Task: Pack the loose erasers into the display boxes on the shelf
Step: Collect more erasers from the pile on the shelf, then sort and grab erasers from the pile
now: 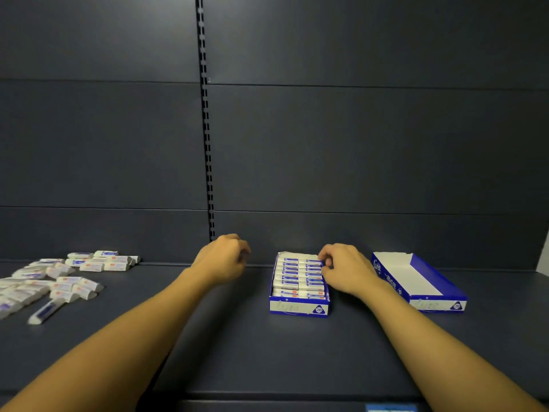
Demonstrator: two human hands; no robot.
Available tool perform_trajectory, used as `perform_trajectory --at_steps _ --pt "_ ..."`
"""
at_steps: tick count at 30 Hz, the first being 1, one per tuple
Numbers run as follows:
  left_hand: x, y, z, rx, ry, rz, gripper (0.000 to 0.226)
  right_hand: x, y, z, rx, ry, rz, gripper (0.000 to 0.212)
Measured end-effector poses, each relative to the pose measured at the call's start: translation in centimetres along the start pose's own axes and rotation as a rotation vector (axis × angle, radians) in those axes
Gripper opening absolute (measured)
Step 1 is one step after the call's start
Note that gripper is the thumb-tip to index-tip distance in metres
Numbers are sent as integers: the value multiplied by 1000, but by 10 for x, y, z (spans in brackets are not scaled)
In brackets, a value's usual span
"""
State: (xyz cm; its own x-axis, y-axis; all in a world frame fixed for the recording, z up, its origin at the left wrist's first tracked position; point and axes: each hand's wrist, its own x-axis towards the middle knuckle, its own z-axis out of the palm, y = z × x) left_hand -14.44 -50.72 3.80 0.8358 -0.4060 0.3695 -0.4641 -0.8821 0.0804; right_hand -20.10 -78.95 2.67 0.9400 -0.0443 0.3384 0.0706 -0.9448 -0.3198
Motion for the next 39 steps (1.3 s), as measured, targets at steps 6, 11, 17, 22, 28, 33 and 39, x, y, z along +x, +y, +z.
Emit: perform_trajectory --at_steps 6,11,17,22,28,33,39 --pt "-28 -8 -24 131 -65 -67 31 -6 -33 -12 -144 -89 -61 31" --pt "-54 -13 -40 165 -59 -150 27 -17 -76 -11 -183 -134 -143 35" --pt "-87 -40 -71 195 -38 -227 30 -28 -124 -19 -197 -153 -176 36" --pt "-122 -76 -99 231 -18 -331 29 -43 -168 -23 -241 -208 -155 35" --pt "-175 -130 -125 228 -55 -390 30 -66 -228 -12 -273 -242 -131 31" --pt "-218 -179 -152 218 -48 -399 33 -84 -287 -1 -270 -248 -151 25" --pt "-260 -234 -169 218 -61 -414 36 -100 -354 18 -253 -229 -182 31"
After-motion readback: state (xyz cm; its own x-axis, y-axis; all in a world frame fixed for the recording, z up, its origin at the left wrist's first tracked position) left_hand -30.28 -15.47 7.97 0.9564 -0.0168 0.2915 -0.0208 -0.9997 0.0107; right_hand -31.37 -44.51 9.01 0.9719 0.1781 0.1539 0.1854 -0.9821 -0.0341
